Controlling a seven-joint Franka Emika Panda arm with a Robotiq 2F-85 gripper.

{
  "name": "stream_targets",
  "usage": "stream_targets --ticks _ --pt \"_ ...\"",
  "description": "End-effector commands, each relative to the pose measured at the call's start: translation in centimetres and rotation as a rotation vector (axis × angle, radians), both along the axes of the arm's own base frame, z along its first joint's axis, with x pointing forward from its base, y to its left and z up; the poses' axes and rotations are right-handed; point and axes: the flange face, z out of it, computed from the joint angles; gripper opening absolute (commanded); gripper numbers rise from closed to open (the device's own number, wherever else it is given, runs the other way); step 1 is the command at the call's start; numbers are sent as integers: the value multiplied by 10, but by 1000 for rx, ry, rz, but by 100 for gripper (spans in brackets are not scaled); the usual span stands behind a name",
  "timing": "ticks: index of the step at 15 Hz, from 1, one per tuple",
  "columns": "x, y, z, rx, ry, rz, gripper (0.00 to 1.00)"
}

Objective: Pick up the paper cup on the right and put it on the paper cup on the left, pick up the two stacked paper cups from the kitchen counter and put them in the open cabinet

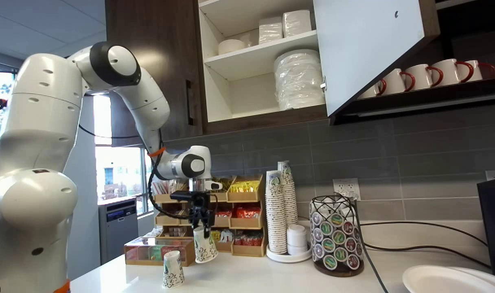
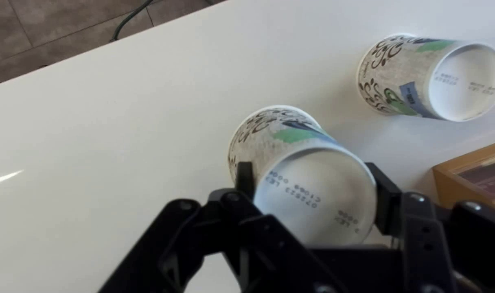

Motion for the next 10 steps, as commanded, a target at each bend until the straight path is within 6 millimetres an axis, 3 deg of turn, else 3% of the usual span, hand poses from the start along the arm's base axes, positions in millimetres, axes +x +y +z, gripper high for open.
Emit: stream_targets --ticks 1,4,10 --pt "-22 25 39 -4 27 47 41" --pt "-31 50 52 34 49 106 41" --pt "-44 90 33 127 135 214 41"
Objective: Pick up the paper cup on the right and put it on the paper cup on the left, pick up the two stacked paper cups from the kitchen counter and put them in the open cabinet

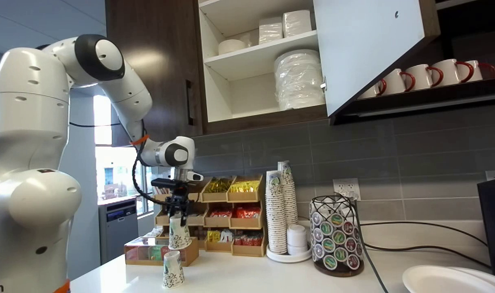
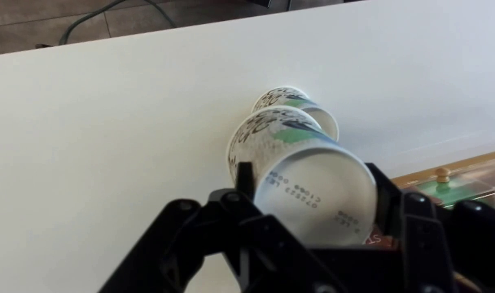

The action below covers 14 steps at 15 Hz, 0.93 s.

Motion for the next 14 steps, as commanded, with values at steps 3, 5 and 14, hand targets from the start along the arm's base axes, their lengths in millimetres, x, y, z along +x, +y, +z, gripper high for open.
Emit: stream_targets --ticks 3,5,14 --pt "-2 20 -25 55 90 66 41" --pt "0 23 -34 58 99 77 41" --pt "16 33 -65 48 125 81 41"
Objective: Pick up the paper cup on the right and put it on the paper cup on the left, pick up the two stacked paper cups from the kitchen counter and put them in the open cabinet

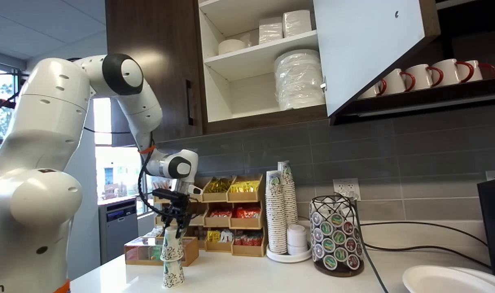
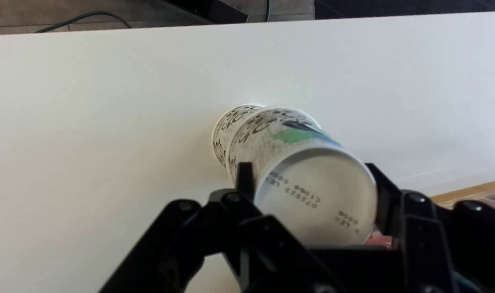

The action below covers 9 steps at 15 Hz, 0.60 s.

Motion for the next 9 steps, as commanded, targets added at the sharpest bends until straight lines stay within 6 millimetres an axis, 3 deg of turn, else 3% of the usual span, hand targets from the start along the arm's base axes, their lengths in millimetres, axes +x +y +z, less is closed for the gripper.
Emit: stream_targets --ticks 1,4,6,9 --pt "8 6 -17 0 19 4 41" --pt "10 8 -30 -17 28 11 41" --pt "10 10 -39 -27 39 22 91" --pt "11 7 -56 -30 48 27 100"
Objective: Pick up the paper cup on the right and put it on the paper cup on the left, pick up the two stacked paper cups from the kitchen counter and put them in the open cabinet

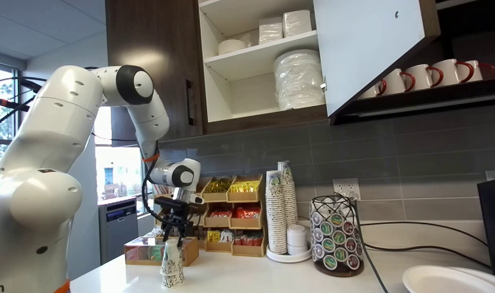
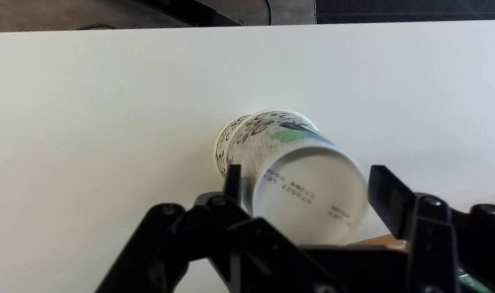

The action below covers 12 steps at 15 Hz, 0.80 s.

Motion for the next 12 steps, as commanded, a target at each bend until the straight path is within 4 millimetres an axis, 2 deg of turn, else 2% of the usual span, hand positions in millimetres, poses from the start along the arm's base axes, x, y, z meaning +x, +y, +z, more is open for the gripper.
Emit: stream_targets --ticks 1,6,9,10,12 --pt "4 2 -23 -8 -4 2 100" --pt "0 5 -54 1 34 3 100" --pt "3 6 -62 5 39 -7 98" --pt "5 5 -64 4 35 -12 74" --pt "12 -1 -66 -8 7 -29 71"
